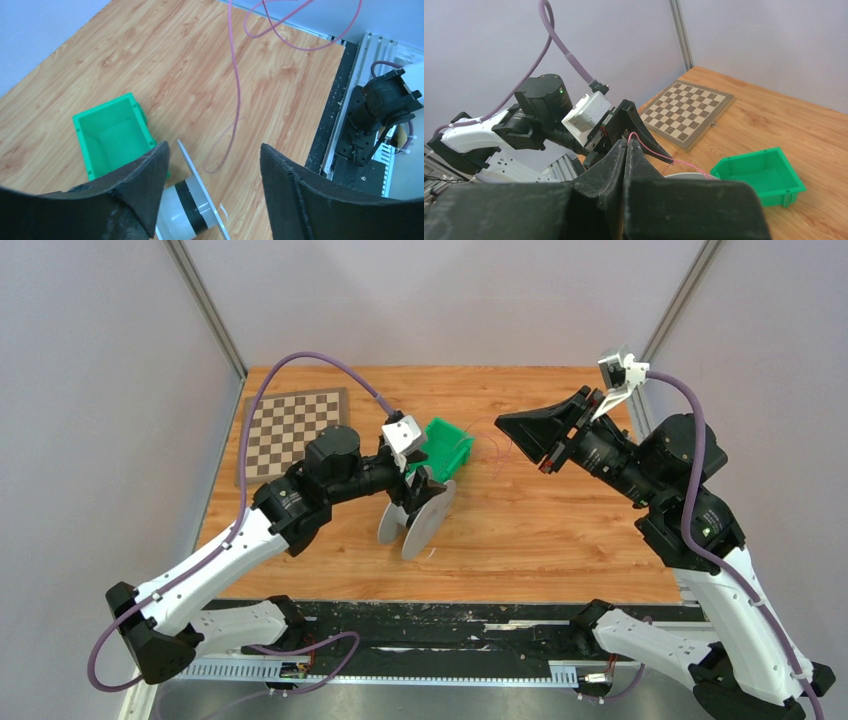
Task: Wrap the cables
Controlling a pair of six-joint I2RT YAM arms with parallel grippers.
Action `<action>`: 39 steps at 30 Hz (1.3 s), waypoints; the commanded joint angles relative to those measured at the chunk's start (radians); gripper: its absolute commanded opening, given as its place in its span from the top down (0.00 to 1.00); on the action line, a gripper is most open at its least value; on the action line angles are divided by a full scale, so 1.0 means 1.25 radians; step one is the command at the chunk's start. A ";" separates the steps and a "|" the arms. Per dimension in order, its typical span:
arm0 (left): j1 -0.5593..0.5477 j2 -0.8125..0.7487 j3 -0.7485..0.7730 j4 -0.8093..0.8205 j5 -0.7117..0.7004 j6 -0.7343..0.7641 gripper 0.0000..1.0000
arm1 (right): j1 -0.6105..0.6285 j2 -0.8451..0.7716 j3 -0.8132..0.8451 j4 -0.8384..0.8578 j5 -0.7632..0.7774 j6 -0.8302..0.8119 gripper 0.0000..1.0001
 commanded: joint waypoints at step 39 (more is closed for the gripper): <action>0.001 -0.133 0.171 -0.332 -0.213 -0.208 1.00 | -0.160 -0.009 -0.368 0.042 0.845 -0.139 0.97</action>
